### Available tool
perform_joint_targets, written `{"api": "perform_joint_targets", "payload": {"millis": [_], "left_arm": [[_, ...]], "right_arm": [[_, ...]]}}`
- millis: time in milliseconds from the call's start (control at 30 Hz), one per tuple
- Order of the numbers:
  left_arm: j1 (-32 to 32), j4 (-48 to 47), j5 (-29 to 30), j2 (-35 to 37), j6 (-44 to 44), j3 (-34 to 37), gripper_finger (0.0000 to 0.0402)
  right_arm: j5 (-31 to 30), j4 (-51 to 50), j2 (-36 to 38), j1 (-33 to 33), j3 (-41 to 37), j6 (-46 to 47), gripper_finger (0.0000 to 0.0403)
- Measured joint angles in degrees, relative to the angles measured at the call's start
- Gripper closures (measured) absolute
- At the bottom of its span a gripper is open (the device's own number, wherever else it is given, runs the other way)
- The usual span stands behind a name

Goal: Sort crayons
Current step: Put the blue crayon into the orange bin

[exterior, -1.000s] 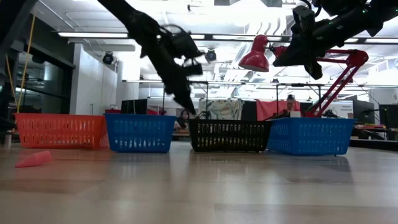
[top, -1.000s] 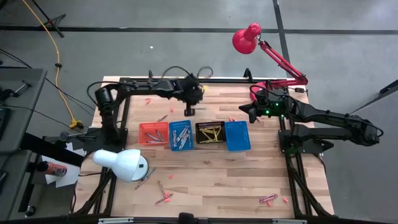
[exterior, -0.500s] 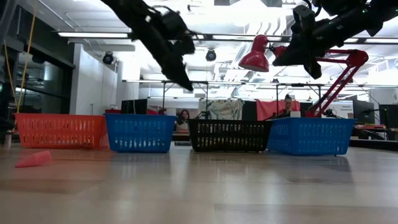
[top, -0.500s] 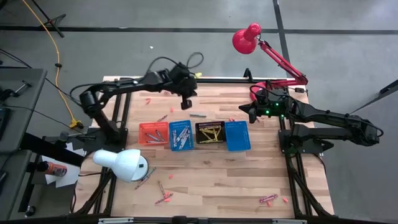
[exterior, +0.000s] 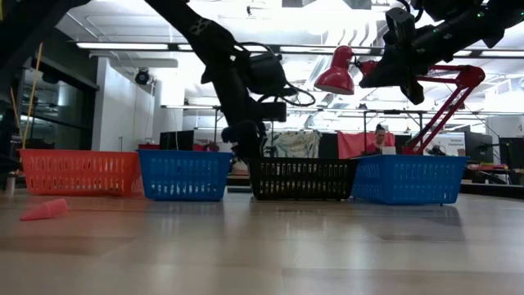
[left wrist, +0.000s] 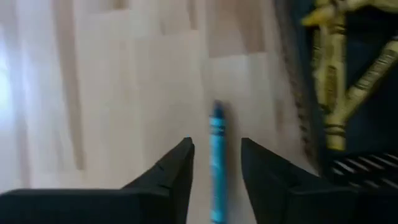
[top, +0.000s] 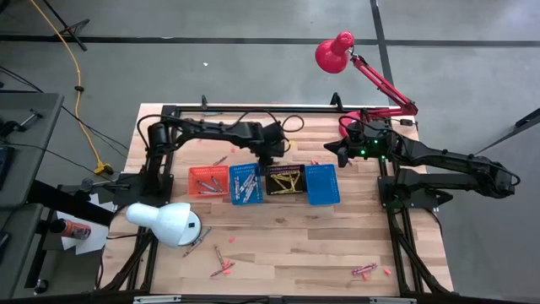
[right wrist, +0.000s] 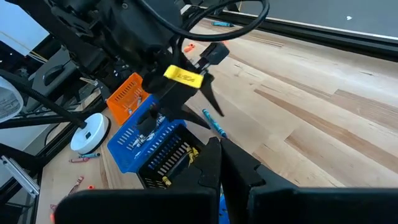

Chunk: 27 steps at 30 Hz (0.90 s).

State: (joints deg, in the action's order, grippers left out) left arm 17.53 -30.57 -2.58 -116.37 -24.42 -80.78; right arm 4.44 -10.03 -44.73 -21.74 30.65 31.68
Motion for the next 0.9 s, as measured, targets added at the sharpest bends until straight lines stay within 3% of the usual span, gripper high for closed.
{"api": "perform_joint_targets", "payload": {"millis": [200, 500, 667, 900], "left_arm": [[1.2, -2.2, 0.3, -0.1, -2.6, 0.1, 0.0254], [2.7, -4.4, -2.3, -0.1, -3.7, 0.1, 0.0258], [3.1, -7.7, -6.7, -0.4, -4.6, 0.1, 0.0259], [2.5, -8.6, -5.9, -1.1, -5.8, 0.1, 0.0259]], "right_arm": [[0.0, 0.0, 0.0, 0.0, 0.0, 0.0, 0.0402], [0.0, 0.0, 0.0, 0.0, 0.0, -0.2, 0.0402], [-0.4, 0.0, 0.0, 0.0, 0.0, -0.2, 0.0402], [-1.5, 0.0, 0.0, 0.0, 0.0, -0.2, 0.0402]]}}
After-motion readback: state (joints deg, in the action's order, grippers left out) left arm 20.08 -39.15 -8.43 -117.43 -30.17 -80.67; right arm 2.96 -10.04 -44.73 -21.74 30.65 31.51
